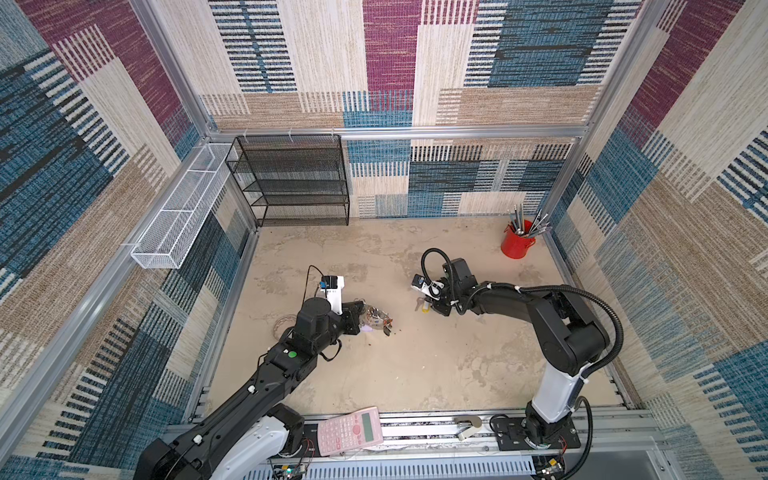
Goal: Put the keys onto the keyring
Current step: 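Close the right gripper on the key's metal ring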
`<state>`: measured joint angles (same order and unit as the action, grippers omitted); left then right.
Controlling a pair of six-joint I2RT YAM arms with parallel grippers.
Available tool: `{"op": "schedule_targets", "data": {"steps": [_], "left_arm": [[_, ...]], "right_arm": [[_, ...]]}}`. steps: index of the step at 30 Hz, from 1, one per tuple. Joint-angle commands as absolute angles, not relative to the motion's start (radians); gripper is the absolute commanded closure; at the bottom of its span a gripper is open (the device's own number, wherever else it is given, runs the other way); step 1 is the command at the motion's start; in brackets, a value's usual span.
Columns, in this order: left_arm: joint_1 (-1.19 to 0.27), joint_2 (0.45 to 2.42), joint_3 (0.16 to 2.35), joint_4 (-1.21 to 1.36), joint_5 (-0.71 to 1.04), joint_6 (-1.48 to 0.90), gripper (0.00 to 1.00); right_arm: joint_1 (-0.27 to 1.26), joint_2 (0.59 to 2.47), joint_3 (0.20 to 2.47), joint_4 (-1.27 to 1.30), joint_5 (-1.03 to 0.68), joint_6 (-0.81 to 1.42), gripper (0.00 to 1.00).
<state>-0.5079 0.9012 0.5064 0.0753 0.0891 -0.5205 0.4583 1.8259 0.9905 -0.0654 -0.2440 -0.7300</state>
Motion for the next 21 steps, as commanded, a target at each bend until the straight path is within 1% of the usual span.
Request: {"op": "schedule_targets", "data": {"steps": [1,8,13,21], "left_arm": [[-0.506,0.898,0.499,0.144,0.100,-0.523,1.00],[-0.505,0.903,0.500,0.148,0.101,-0.524,1.00],[-0.504,0.904,0.503,0.146,0.102,-0.525,1.00],[-0.502,0.905,0.502,0.148,0.102,-0.526,1.00]], "right_arm": [[0.456,1.836,1.000,-0.050,-0.264,-0.722,0.83],[0.457,1.850,1.009,-0.056,-0.273,-0.725,0.83],[0.457,1.863,1.021,-0.060,-0.281,-0.723,0.91],[0.454,1.865,1.028,-0.064,-0.282,-0.721,0.99]]}}
